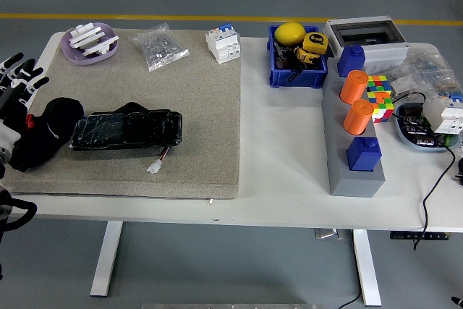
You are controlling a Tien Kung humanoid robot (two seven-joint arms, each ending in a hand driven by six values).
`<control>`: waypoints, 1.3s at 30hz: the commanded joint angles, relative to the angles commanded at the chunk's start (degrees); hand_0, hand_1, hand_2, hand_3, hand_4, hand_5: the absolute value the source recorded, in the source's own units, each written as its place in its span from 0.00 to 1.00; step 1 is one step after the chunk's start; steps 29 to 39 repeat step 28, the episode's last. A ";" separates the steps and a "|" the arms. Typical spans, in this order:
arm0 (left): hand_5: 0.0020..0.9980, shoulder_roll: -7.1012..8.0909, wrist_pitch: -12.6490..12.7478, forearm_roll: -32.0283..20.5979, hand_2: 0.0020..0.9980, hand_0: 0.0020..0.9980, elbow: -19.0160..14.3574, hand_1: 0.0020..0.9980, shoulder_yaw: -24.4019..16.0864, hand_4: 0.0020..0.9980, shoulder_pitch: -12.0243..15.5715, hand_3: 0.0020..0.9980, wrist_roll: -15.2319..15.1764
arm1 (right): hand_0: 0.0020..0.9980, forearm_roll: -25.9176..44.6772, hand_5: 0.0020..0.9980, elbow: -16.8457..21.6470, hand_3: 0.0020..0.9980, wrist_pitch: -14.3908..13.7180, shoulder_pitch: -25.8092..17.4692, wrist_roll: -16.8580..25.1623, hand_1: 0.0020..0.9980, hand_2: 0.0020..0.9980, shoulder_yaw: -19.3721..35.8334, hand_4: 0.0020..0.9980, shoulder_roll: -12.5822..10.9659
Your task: Pick the rag up,wipe the panel,place it on the desk
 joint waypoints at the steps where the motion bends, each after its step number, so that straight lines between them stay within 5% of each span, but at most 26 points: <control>1: 0.13 0.00 0.21 0.80 0.60 0.52 0.10 0.57 0.12 0.83 0.01 0.58 0.29 | 0.74 -0.02 0.60 -0.03 0.62 0.04 -0.14 0.01 0.53 0.65 0.14 1.00 0.07; 39: 0.12 0.46 0.98 3.46 0.60 0.53 0.59 0.58 1.64 0.80 -1.12 0.58 2.78 | 0.74 0.01 0.61 -0.40 0.62 -0.03 -0.64 -0.15 0.53 0.65 2.94 1.00 0.87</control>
